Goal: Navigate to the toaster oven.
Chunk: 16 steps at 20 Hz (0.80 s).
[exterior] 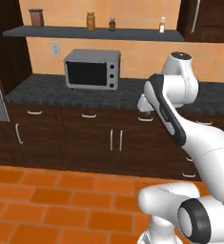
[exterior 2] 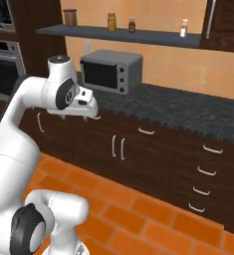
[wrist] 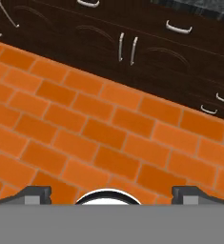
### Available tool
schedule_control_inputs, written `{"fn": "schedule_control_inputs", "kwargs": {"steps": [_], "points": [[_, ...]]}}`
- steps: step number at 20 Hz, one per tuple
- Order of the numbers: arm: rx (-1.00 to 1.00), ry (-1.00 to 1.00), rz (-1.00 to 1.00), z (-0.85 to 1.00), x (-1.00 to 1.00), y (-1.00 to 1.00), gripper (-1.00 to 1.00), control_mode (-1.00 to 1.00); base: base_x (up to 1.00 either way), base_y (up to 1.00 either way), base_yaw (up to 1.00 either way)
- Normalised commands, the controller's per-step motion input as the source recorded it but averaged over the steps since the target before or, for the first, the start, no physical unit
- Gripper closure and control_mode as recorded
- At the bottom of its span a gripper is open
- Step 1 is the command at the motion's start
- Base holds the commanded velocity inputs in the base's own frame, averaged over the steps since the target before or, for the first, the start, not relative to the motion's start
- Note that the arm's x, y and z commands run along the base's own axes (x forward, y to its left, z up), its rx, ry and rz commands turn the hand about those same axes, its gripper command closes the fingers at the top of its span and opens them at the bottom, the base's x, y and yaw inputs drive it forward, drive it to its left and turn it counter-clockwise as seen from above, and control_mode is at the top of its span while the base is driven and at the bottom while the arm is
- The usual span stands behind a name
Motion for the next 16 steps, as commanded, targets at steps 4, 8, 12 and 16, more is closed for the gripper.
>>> {"fn": "schedule_control_inputs", "kwargs": {"steps": [4, 8, 12, 16], "points": [[0.0, 0.0, 0.0, 0.0, 0.0, 0.0, -1.0, 1.0, 1.0, -0.09, 0.23], [0.0, 0.0, 0.0, 0.0, 0.0, 0.0, -1.0, 1.0, 1.0, 0.4, -0.03], [0.0, 0.0, 0.0, 0.0, 0.0, 0.0, -1.0, 1.0, 1.0, 0.53, -0.03], [0.0, 0.0, 0.0, 0.0, 0.0, 0.0, -1.0, 1.0, 1.0, 0.74, -0.18]]}}
